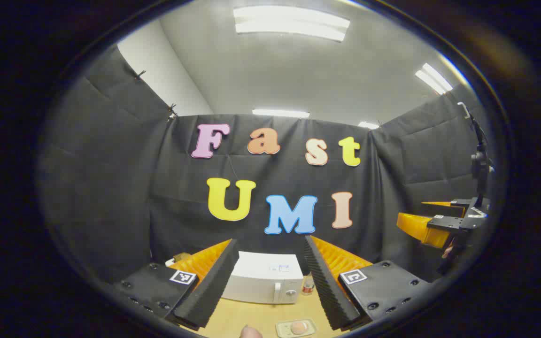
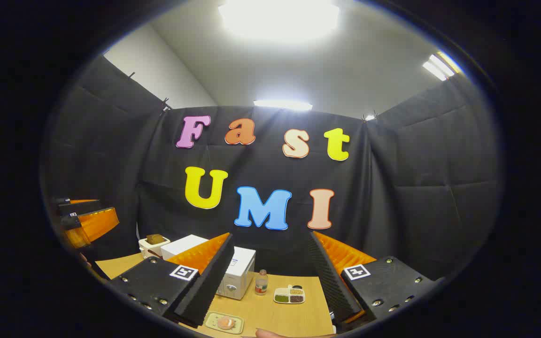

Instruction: Open the microwave oven with the left hand, put the food in, and close the microwave oven.

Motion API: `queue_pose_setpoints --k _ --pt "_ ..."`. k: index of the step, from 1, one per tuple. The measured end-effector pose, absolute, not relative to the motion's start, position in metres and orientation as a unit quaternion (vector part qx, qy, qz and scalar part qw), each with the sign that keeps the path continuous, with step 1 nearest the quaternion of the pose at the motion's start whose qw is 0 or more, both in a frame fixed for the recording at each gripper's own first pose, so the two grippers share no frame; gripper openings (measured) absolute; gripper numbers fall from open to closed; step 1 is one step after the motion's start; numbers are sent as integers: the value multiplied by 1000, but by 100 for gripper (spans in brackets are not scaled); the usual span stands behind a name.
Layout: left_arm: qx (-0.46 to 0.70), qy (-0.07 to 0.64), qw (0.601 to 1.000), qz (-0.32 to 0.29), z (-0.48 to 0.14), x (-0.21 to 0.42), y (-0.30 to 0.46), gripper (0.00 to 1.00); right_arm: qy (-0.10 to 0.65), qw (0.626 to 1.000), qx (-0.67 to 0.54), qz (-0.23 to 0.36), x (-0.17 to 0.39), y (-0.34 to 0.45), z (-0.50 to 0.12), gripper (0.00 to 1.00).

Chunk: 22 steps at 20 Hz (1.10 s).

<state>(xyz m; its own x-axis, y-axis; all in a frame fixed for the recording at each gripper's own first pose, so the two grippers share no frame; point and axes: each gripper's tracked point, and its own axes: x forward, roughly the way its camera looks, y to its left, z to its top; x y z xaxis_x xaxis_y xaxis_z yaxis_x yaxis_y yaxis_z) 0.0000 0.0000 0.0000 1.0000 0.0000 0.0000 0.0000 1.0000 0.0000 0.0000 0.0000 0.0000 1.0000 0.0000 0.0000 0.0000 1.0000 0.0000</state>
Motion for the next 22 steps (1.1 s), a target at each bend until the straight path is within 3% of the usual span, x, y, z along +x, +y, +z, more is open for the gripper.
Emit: queue_pose_setpoints --k 12,19,20,21,22 --pt "17 30 999 10 -19 28 -48 92 24 1000 5 19 11 -42 -28 97" --pt "36 68 997 26 -64 48 -95 92 33 998 26 42 20 -79 -47 97" --pt "45 70 996 27 -69 51 -100 99 30 998 30 40 24 -84 -49 97" --pt "51 77 995 26 -79 55 -105 92 41 998 32 38 26 -89 -57 97" --pt "53 84 995 21 -89 60 -110 92 51 997 37 41 27 -88 -62 97"
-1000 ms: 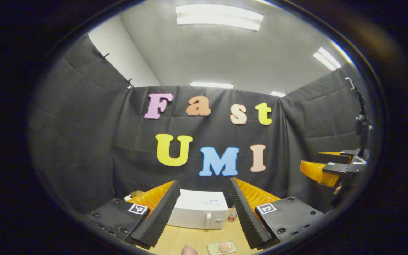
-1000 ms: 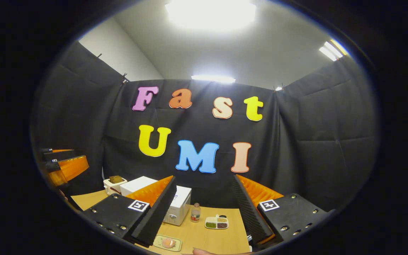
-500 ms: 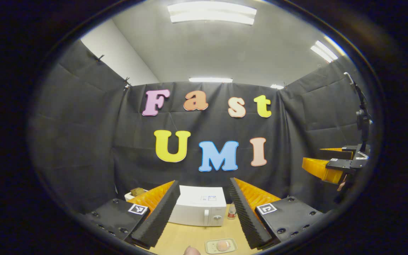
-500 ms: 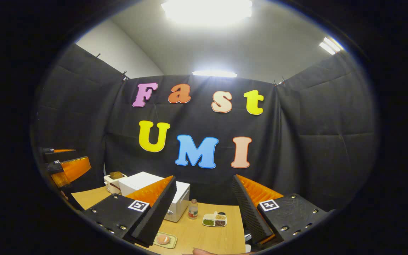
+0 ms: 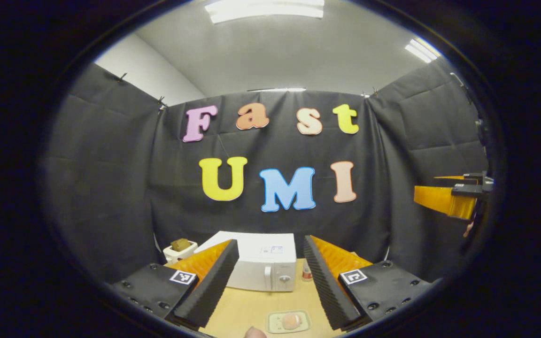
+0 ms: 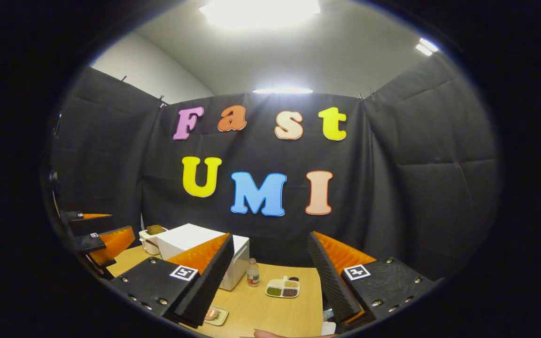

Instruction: Open the microwave oven with the left hand, put the food in, and close the microwave oven.

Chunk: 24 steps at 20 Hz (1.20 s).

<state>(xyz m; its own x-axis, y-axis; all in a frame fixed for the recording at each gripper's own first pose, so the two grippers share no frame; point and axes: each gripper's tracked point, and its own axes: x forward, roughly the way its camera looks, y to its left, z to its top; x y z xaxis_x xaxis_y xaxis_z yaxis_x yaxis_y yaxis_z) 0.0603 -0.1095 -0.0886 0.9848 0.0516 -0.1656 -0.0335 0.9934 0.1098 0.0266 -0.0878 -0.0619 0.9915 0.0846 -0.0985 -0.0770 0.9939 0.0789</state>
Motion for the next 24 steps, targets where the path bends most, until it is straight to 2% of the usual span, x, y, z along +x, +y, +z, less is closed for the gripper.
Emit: queue_pose_setpoints --k 3,5,10,14,20,24 --pt "51 115 992 4 -137 82 -114 95 53 998 37 24 39 -95 -63 97" --pt "50 143 988 -3 -180 103 -105 96 60 997 36 -17 51 -105 -67 97" --pt "65 218 973 -41 -299 152 -80 96 75 994 29 -75 73 -96 -63 97" --pt "64 244 965 -72 -373 180 -69 94 87 988 2 -131 84 -91 -63 97" --pt "64 256 962 -76 -442 229 -57 94 125 974 -40 -184 85 -85 -73 97" --pt "66 290 954 -38 -493 266 -34 93 162 964 -60 -202 83 -82 -90 97"
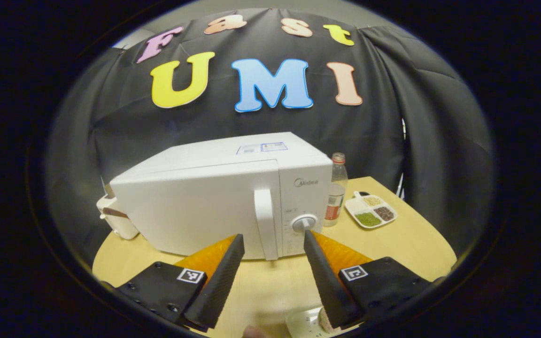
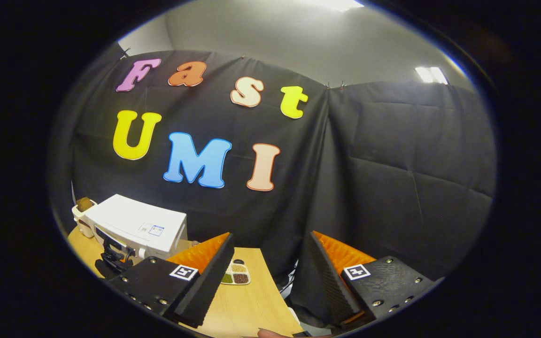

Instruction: Open the microwave oven with the left hand, put the food in, and close the microwave oven.

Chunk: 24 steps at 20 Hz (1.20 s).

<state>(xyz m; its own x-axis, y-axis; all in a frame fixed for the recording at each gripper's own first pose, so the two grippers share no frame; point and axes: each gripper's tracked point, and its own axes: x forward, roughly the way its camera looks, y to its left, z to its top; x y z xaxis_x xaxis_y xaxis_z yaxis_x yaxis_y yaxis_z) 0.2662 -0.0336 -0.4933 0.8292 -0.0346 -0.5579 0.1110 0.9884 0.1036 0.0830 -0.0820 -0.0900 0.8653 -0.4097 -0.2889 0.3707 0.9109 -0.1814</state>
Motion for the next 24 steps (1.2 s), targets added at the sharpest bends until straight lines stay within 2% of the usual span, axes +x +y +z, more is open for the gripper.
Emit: queue_pose_setpoints --k 2,5,6,7,10,13,15,18,24 --pt "70 300 951 -33 -515 282 -30 85 177 960 -56 -209 79 -79 -95 97" --pt "73 318 944 -42 -543 295 -30 85 185 955 -68 -220 74 -80 -93 97" --pt "70 323 942 -50 -549 298 -34 75 183 955 -68 -223 73 -79 -90 97" --pt "71 323 942 -52 -553 302 -35 70 182 955 -67 -225 73 -79 -88 97" --pt "71 319 943 -55 -552 311 -40 42 183 954 -63 -228 69 -76 -89 97" --pt "34 327 943 -58 -554 314 -40 39 183 955 -57 -224 64 -69 -90 97" --pt "34 331 940 -72 -554 311 -40 30 179 958 -53 -217 62 -60 -88 97" --pt "36 335 939 -77 -554 311 -40 24 175 960 -55 -210 56 -51 -86 97" --pt "33 338 937 -79 -547 296 -37 24 168 961 -50 -214 26 -57 -84 97"
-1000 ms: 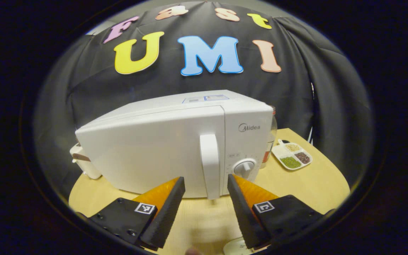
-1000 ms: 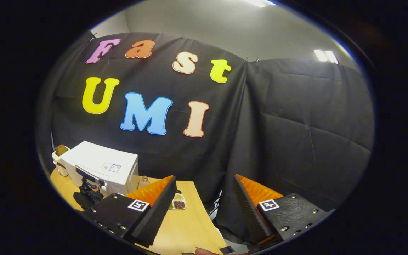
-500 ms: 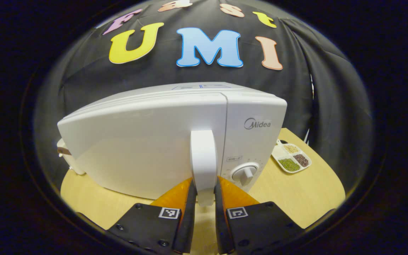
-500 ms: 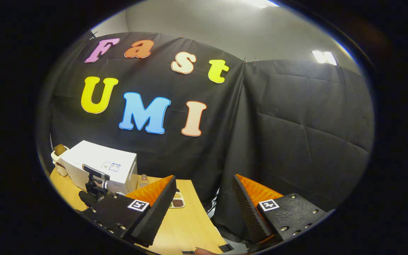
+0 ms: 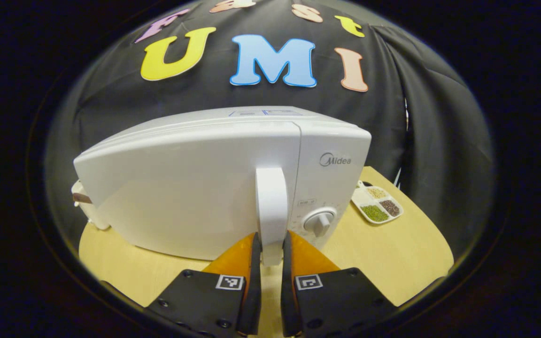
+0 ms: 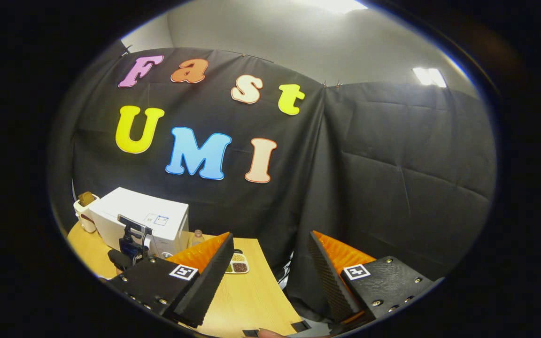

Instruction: Open the microwave oven with the left hand, put the food in, and close the microwave oven.

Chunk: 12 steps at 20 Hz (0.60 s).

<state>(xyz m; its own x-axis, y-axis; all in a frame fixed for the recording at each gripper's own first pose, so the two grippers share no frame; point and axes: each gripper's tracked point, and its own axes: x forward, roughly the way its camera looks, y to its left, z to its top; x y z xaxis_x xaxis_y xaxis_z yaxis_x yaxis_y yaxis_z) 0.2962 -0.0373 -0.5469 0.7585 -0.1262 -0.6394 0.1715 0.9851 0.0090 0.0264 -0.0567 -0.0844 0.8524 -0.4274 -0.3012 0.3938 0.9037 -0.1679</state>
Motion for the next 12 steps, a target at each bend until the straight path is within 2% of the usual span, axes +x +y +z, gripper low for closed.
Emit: queue_pose_setpoints --k 2,3,4,6,7,10,11,12 --pt "36 341 937 -73 -548 283 -34 26 165 962 -41 -213 15 -60 -85 96" --pt "38 337 939 -49 -544 274 -24 20 162 963 -37 -210 8 -62 -84 96" --pt "38 346 937 -42 -548 263 -20 8 156 965 -33 -207 1 -64 -82 96" --pt "23 355 933 -42 -549 244 -14 6 150 969 -30 -194 -11 -68 -82 96" --pt "15 355 934 -46 -540 237 -16 8 158 969 -31 -189 -17 -73 -87 96" --pt "33 292 953 -78 -498 248 -33 9 160 970 -22 -182 -27 -83 -89 96" --pt "48 286 954 -75 -494 252 -37 15 166 969 -14 -183 -31 -85 -94 96" --pt "57 289 953 -70 -498 256 -38 31 163 970 -2 -181 -31 -83 -93 96"
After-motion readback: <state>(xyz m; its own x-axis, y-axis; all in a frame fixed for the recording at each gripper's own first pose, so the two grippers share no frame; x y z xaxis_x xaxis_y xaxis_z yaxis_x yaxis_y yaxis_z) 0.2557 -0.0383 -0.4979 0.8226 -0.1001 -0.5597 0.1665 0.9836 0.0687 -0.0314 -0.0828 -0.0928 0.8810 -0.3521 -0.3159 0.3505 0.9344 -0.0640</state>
